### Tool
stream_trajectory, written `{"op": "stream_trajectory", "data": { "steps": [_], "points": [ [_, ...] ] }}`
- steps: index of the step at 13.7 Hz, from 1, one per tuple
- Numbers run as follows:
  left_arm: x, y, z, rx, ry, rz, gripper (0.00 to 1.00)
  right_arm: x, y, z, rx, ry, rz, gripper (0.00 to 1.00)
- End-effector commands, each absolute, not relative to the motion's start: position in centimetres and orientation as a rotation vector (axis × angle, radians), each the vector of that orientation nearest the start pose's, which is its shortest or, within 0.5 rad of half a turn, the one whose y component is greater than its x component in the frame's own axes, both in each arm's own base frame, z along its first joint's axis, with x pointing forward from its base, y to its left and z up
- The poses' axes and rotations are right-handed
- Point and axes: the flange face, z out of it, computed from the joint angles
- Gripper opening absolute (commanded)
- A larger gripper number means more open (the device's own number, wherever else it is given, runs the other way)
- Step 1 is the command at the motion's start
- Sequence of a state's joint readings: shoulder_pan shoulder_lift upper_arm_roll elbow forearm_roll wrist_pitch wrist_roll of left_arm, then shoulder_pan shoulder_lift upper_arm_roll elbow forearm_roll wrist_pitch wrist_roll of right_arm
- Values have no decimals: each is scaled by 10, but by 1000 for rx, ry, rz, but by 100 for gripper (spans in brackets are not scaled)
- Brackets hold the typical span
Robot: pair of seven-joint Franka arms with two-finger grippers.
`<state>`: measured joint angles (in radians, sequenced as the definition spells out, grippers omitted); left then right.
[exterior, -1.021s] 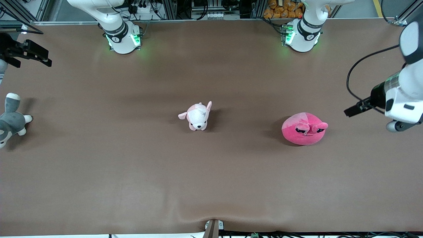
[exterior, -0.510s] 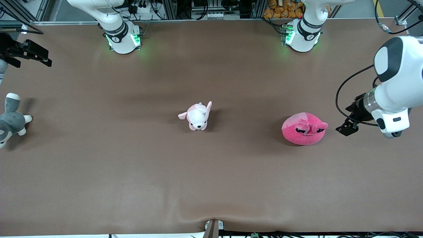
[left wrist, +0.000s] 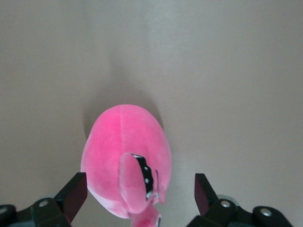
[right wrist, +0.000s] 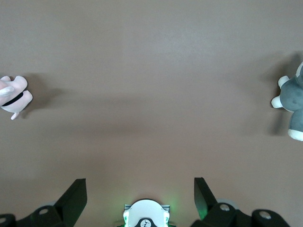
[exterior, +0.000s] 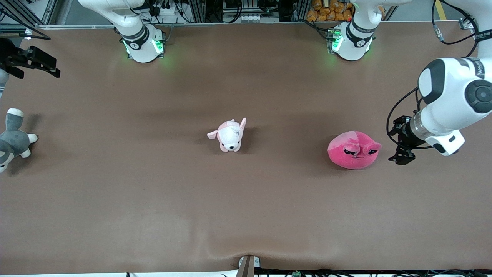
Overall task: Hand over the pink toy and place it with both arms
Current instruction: 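Close the left gripper on the pink plush's ear and lift it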
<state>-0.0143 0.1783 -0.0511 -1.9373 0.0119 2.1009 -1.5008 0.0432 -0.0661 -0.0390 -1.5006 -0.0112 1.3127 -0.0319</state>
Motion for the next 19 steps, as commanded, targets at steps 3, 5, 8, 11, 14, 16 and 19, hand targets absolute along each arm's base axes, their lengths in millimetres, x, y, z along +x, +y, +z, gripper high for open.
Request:
{"op": "stream_trajectory", "data": {
  "steps": [3,5,8,11,14,16,19],
  "points": [
    [573,-44,369,-2362,-2096,2,100,507,-3,674,-3137,-56,193,100],
    [570,-44,359,-2369,-2099,-8,100,507,-2,673,-3137,-58,195,100],
    [570,-48,350,-2380,-2096,-15,100,507,-2,674,-3137,-58,193,100],
    [573,-52,352,-2301,-2206,-32,8,507,-3,674,-3137,-56,193,100],
    [576,-55,350,-2207,-2336,-57,0,507,-2,673,-3135,-59,198,100],
    [577,-57,350,-2211,-2334,-58,0,507,-3,674,-3137,-56,193,100],
    [577,-62,358,-2228,-2334,-73,0,507,-4,673,-3136,-54,195,100]
  ]
}}
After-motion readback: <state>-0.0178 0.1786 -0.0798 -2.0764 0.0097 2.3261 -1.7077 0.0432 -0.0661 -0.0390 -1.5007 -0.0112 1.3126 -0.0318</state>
